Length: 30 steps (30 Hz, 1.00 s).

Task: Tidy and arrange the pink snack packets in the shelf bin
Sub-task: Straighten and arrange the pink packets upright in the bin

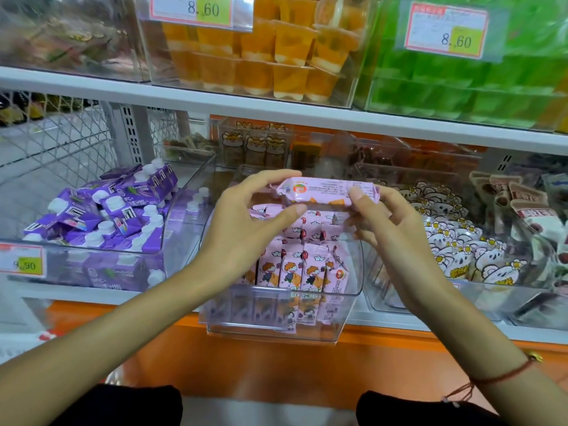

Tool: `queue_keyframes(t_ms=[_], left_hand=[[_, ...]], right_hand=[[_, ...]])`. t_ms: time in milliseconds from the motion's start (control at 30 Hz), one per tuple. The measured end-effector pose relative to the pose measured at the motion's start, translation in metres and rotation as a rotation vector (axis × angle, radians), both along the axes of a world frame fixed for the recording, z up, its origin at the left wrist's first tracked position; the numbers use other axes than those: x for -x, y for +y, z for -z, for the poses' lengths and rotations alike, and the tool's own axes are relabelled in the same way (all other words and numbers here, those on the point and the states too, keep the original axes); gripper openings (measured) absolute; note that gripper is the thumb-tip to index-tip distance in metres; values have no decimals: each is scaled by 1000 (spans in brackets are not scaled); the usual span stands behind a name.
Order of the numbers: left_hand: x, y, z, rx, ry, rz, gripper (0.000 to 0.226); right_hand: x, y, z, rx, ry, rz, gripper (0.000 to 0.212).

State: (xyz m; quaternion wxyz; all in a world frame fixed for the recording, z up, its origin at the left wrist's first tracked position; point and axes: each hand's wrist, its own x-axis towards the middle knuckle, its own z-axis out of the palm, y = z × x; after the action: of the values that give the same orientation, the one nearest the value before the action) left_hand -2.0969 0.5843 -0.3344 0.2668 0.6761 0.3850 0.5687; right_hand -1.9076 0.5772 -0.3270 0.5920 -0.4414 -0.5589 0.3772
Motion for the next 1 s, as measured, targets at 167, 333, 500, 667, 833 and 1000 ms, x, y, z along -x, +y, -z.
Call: queue_keyframes(t_ms=[167, 333, 500, 667, 833, 1000], left_hand=[[11, 22, -6, -61, 58, -121, 35], [0, 44, 6, 4, 295, -184, 36], [-11, 48, 8, -12, 532, -186, 38], [-20, 58, -33, -12, 600, -84, 51], [-44, 81, -45, 37, 687, -21, 32], [-65, 106, -16, 117, 951, -17, 32]], right_hand=[[-11, 6, 10, 23, -313, 142, 30], [-15, 6, 20, 62, -669, 101, 31], [-18, 3, 16, 57, -660, 73, 31], [-23, 0, 17, 68, -674, 39, 29], [-26, -2, 18, 65, -708, 4, 36], [-29, -2, 20, 60, -696, -8, 34]])
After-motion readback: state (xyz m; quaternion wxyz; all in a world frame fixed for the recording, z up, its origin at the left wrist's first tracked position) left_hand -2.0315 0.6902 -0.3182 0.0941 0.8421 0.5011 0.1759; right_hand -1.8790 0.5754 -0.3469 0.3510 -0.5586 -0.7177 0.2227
